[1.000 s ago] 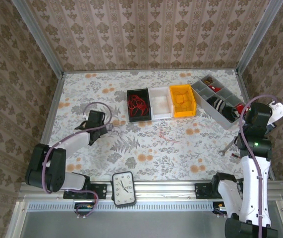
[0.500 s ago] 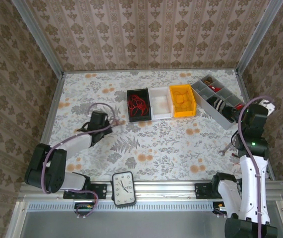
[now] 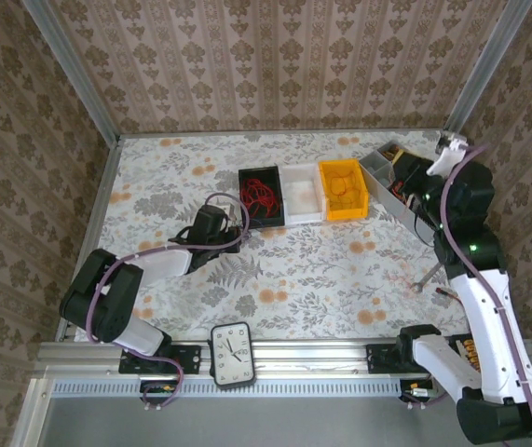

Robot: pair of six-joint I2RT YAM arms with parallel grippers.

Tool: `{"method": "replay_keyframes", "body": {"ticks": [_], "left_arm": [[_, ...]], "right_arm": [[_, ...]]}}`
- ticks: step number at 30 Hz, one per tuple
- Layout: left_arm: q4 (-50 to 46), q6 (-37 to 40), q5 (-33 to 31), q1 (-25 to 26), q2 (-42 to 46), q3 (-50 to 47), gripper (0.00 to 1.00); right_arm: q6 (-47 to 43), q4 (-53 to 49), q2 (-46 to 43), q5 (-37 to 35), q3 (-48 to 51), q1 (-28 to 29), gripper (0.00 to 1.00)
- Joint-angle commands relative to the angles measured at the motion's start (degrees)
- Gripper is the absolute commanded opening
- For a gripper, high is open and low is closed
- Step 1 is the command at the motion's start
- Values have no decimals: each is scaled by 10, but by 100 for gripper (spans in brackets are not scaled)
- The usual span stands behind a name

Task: Untangle the cables

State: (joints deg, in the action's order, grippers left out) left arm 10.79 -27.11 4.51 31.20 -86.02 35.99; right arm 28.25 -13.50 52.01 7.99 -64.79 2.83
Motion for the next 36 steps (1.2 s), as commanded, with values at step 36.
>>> {"method": "replay_keyframes", "body": {"ticks": [36], "left_arm": [[-10,11,-8,4,-83,63,0]], "right_arm": [[-81,143,412,-16,-443,15,0]]}}
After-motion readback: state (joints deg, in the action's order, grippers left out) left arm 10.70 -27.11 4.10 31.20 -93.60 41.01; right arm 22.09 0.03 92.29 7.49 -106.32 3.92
